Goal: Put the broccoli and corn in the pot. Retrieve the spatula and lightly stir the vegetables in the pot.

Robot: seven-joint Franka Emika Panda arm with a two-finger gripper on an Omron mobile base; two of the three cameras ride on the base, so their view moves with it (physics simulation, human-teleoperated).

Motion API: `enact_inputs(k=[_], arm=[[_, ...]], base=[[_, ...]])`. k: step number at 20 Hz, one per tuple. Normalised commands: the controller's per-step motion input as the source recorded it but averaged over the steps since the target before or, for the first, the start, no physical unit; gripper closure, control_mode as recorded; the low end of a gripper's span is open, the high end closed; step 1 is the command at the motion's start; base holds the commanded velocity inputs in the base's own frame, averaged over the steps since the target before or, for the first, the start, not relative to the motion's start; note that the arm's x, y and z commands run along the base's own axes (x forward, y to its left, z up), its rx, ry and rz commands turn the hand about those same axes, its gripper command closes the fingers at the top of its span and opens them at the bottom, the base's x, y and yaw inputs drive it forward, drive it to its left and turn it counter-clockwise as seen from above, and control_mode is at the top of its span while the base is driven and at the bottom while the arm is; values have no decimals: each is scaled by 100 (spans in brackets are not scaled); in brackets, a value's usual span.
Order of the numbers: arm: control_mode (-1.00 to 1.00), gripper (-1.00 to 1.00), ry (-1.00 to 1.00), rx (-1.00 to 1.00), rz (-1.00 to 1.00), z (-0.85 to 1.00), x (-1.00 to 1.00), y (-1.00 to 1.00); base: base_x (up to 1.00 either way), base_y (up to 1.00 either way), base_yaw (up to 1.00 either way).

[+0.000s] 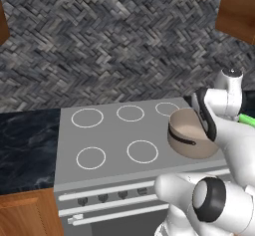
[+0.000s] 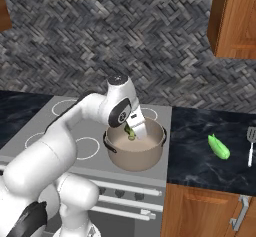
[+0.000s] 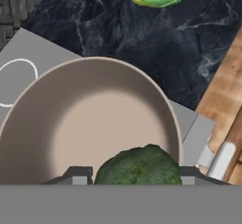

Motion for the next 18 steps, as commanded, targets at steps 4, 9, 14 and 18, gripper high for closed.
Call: enact_inputs(k=[4,9,14,18], arm=[[-100,100,7,0,1,-29,8,20],[-100,100,8,0,3,-33,11,15],[-100,100,4,0,2,-30,8,9],[-100,100,0,1,0,-25,3,0]], base=[[0,0,0],[0,0,0],[0,0,0],[0,0,0]])
